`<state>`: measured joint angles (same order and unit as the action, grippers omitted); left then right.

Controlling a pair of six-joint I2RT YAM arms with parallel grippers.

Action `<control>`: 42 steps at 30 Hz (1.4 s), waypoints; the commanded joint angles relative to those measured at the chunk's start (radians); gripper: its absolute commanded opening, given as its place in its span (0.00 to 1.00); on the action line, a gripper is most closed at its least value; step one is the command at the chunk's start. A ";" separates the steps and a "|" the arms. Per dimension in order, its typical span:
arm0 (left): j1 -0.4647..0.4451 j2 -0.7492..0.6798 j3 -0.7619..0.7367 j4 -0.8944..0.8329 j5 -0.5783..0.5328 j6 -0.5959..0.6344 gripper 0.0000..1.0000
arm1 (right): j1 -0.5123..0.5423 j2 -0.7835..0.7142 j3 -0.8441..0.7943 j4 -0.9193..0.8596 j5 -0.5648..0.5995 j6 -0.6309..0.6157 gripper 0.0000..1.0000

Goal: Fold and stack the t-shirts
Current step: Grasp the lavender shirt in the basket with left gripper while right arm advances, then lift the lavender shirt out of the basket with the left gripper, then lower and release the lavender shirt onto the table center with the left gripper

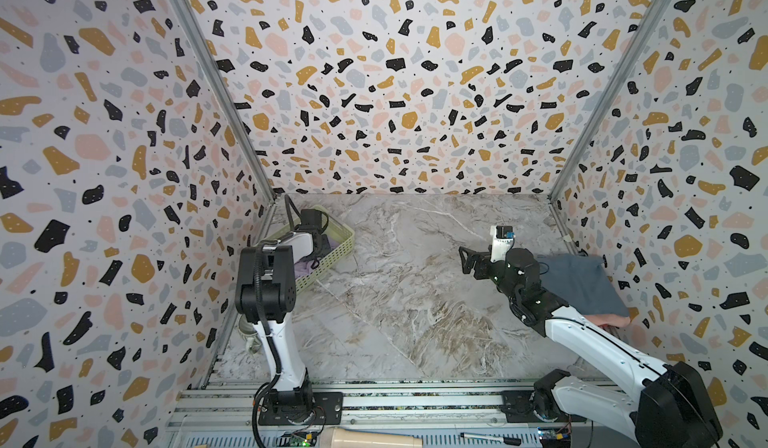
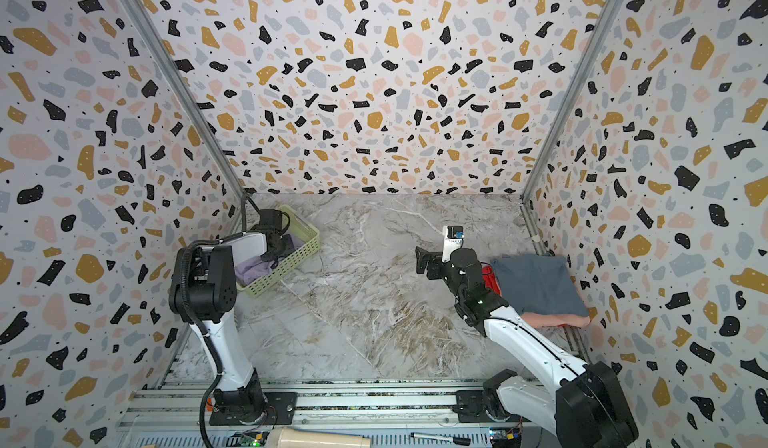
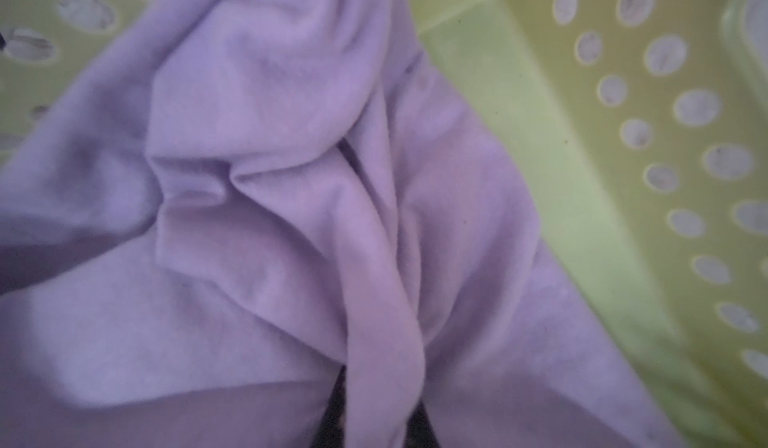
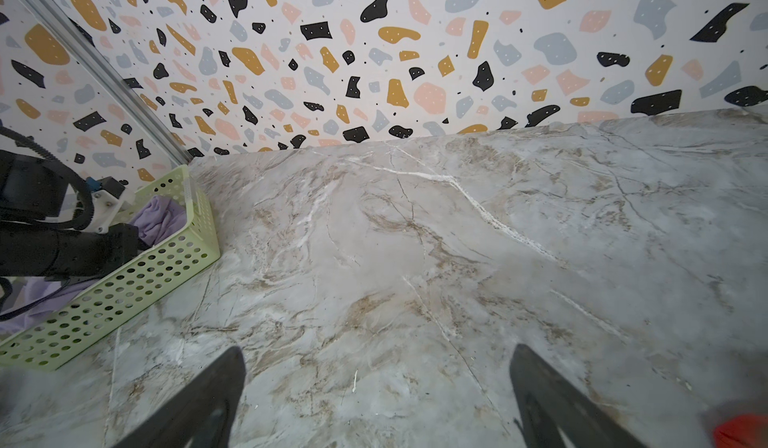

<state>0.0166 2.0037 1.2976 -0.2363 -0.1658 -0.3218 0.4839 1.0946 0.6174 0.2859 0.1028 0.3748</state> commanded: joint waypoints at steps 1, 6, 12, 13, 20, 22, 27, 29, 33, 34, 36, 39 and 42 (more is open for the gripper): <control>-0.004 -0.026 0.046 -0.045 0.019 0.028 0.00 | -0.009 -0.020 -0.001 0.016 0.026 -0.012 0.99; -0.004 -0.147 0.174 -0.092 -0.067 0.066 0.00 | -0.016 -0.039 -0.014 0.030 0.027 -0.017 0.99; -0.010 -0.298 0.346 -0.111 0.052 0.076 0.00 | -0.021 -0.057 -0.022 0.041 0.019 -0.025 0.99; -0.017 -0.321 0.367 -0.103 0.089 0.069 0.00 | -0.022 -0.061 -0.025 0.044 0.018 -0.028 0.99; -0.205 -0.415 0.583 -0.084 0.351 0.073 0.00 | -0.044 -0.077 -0.030 0.052 0.003 -0.038 0.99; -0.258 -0.432 0.624 -0.049 0.447 0.054 0.00 | -0.062 -0.079 -0.026 0.050 -0.013 -0.039 0.99; -0.311 -0.503 0.568 0.167 0.643 -0.097 0.00 | -0.108 -0.096 -0.025 0.053 -0.037 -0.039 0.99; -0.316 -0.528 0.511 0.251 0.663 -0.144 0.00 | -0.127 -0.099 -0.025 0.054 -0.051 -0.040 0.99; -0.317 -0.533 0.380 0.261 0.641 -0.173 0.12 | -0.155 -0.092 -0.024 0.055 -0.073 -0.040 0.99; -0.317 -0.536 0.319 0.261 0.616 -0.172 0.36 | -0.158 -0.085 -0.023 0.058 -0.080 -0.039 0.99; -0.315 -0.533 0.213 0.253 0.559 -0.147 0.74 | -0.162 -0.072 -0.022 0.059 -0.094 -0.038 0.99; -0.315 -0.486 0.139 0.113 0.373 -0.078 0.97 | -0.162 -0.042 -0.015 0.061 -0.121 -0.037 0.99; -0.316 -0.445 0.099 0.003 0.202 -0.042 1.00 | -0.162 -0.003 -0.009 0.058 -0.153 -0.035 0.99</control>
<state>-0.3038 1.5444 1.4242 -0.1314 0.2302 -0.4194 0.3244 1.0687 0.5911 0.3386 -0.0059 0.3458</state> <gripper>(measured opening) 0.994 0.990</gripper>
